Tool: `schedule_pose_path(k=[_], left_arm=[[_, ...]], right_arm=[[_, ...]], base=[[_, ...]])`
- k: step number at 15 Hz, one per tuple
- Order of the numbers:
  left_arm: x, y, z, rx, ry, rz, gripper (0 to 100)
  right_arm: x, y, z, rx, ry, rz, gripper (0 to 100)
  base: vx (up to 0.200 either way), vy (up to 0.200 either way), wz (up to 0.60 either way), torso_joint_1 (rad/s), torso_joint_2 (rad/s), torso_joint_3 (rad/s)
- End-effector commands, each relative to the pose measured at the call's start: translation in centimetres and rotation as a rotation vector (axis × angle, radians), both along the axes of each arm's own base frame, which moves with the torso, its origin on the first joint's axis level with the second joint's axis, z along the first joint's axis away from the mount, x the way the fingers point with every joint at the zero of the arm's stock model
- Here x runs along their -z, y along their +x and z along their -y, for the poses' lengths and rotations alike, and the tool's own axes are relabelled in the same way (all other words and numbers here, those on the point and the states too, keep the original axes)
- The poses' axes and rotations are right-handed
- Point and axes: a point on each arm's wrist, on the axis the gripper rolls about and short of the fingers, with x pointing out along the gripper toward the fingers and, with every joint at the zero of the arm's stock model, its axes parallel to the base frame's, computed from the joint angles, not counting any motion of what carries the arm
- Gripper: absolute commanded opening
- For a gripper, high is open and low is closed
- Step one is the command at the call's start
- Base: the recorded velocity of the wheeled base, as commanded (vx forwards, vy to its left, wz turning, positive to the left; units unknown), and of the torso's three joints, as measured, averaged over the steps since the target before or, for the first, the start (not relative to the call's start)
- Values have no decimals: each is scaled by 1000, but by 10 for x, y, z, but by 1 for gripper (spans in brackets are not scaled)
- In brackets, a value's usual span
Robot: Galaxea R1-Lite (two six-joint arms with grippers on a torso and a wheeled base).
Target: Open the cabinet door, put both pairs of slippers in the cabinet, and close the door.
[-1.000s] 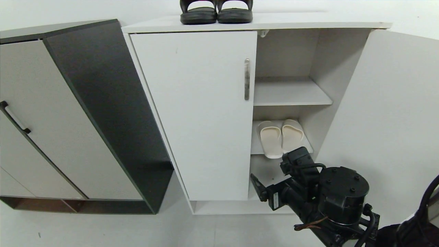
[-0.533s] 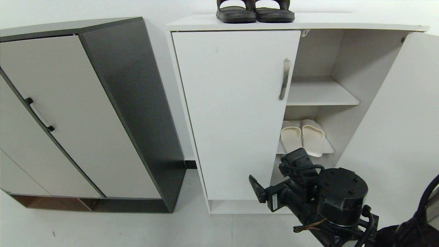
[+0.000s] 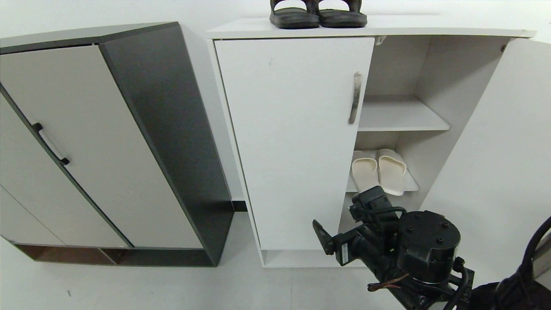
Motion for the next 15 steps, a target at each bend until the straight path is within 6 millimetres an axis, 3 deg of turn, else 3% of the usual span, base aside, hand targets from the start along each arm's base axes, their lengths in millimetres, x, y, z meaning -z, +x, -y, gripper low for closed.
schedule_pose_path(k=[1, 8, 12, 15], left_arm=[[0, 0, 0, -1, 0, -1, 0], [0, 0, 0, -1, -1, 0, 0], [0, 0, 0, -1, -1, 0, 0], [0, 0, 0, -1, -1, 0, 0]], right_arm=[[4, 1, -1, 0, -9, -7, 100], [4, 1, -1, -1, 0, 1, 100], [3, 1, -1, -1, 3, 3, 100], [3, 1, -2, -1, 4, 4, 100]], base=[[0, 0, 0, 0, 0, 0], [0, 0, 0, 0, 0, 0], [0, 0, 0, 18, -191, -298], [0, 0, 0, 59, -540, -365]])
